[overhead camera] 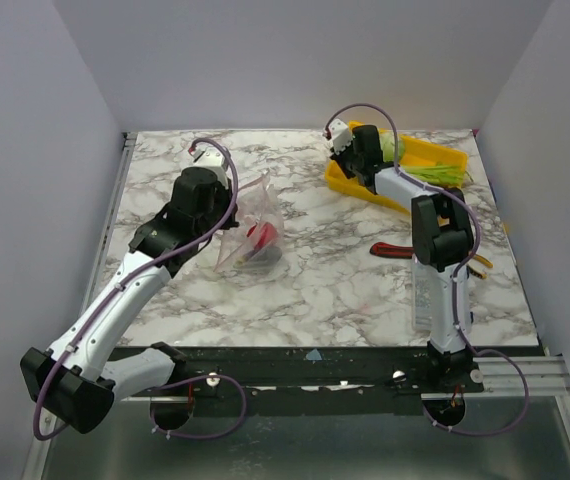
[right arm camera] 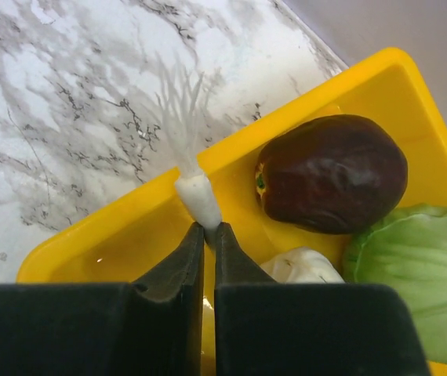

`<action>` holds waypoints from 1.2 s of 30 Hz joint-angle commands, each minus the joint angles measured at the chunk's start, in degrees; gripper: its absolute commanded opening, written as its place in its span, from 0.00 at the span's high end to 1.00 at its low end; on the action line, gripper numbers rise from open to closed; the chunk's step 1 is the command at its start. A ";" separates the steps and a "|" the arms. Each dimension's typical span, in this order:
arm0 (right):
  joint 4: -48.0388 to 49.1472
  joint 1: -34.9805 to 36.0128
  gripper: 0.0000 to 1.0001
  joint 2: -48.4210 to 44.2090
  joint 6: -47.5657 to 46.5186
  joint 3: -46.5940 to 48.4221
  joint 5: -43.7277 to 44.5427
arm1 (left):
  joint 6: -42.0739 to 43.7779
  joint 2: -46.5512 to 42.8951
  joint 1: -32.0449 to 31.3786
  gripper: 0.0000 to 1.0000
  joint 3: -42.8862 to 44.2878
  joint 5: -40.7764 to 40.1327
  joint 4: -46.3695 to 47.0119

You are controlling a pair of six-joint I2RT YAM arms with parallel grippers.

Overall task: Place the food in the zip-top bag and seal the zipper
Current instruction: Pick up the fake vegetable from the bin.

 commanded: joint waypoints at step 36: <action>-38.72 1.45 0.99 -37.65 59.97 3.85 -19.82 | -3.25 -2.87 6.12 1.00 -0.99 9.75 3.85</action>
